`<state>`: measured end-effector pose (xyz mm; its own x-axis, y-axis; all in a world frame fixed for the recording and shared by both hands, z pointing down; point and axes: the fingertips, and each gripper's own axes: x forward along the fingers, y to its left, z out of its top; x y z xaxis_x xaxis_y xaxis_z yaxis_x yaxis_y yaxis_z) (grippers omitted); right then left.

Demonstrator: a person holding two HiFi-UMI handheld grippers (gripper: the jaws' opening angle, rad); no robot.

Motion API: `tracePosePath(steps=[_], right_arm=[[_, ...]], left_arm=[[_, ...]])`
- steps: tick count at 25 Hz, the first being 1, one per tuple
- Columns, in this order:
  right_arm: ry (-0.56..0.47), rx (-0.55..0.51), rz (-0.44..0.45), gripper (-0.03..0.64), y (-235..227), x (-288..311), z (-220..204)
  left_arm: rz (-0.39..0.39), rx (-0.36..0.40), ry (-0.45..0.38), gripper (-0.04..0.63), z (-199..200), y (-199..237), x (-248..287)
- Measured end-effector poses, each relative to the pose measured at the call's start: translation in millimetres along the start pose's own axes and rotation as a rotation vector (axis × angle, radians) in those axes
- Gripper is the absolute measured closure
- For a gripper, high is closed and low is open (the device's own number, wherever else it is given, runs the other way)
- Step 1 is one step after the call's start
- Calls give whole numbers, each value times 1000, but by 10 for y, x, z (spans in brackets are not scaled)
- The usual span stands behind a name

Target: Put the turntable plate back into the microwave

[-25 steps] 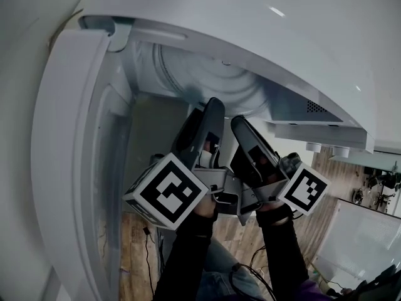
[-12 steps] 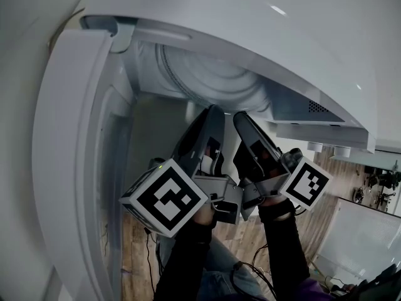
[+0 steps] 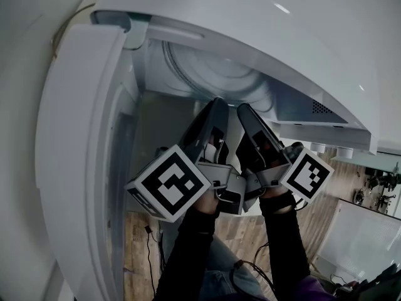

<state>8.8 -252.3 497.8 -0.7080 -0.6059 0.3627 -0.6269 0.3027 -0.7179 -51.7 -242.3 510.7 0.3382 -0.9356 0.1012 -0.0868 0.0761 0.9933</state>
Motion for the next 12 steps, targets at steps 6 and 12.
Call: tracePosePath(steps=[6, 12], right_arm=[[2, 5, -20, 545, -34, 15, -18], [10, -22, -35, 551, -39, 27, -22]], left_arm=[[16, 8, 8, 552, -5, 46, 11], [16, 0, 6, 557, 5, 59, 27]])
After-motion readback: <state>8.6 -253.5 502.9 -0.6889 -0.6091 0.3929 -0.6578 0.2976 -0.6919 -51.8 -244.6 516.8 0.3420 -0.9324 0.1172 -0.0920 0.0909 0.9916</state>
